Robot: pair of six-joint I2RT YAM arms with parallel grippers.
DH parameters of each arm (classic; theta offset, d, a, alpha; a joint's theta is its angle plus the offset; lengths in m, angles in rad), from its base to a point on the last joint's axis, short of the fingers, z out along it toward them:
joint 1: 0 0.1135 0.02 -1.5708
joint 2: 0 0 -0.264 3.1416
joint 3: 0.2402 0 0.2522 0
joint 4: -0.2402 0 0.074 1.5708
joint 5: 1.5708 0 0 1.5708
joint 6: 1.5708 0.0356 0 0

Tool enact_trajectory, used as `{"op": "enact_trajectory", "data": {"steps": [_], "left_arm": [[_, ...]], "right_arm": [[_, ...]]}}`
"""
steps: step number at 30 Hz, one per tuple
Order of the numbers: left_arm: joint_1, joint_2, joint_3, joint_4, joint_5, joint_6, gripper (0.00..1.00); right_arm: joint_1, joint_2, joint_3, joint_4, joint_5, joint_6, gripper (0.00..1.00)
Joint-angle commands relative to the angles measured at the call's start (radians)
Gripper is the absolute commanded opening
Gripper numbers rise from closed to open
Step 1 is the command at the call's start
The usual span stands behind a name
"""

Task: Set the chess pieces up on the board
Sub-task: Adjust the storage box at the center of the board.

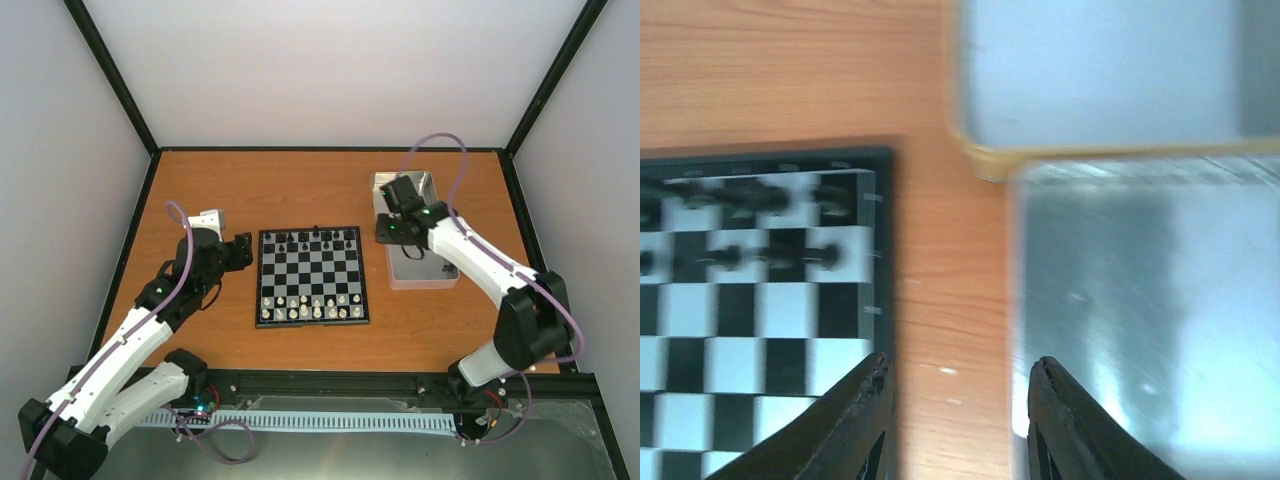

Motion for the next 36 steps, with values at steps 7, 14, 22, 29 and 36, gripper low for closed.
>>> {"op": "enact_trajectory", "data": {"steps": [7, 14, 22, 29, 36], "left_arm": [[0.001, 0.015, 0.008, 0.063, 0.053, 0.006, 0.73], [0.001, 0.019, 0.009, 0.065, 0.067, 0.002, 0.73], [0.001, 0.027, 0.004, 0.072, 0.066, 0.001, 0.73], [0.001, 0.033, 0.004, 0.076, 0.066, 0.001, 0.73], [0.001, 0.046, 0.006, 0.088, 0.075, 0.000, 0.73]], "right_arm": [[-0.180, -0.062, -0.254, 0.011, 0.011, 0.012, 0.40], [-0.179, -0.033, -0.313, 0.017, -0.017, 0.014, 0.39], [-0.171, -0.046, -0.390, 0.019, -0.073, 0.029, 0.40], [-0.132, -0.069, -0.415, 0.011, -0.112, 0.042, 0.40], [-0.084, -0.077, -0.424, 0.010, -0.136, 0.067, 0.40]]}}
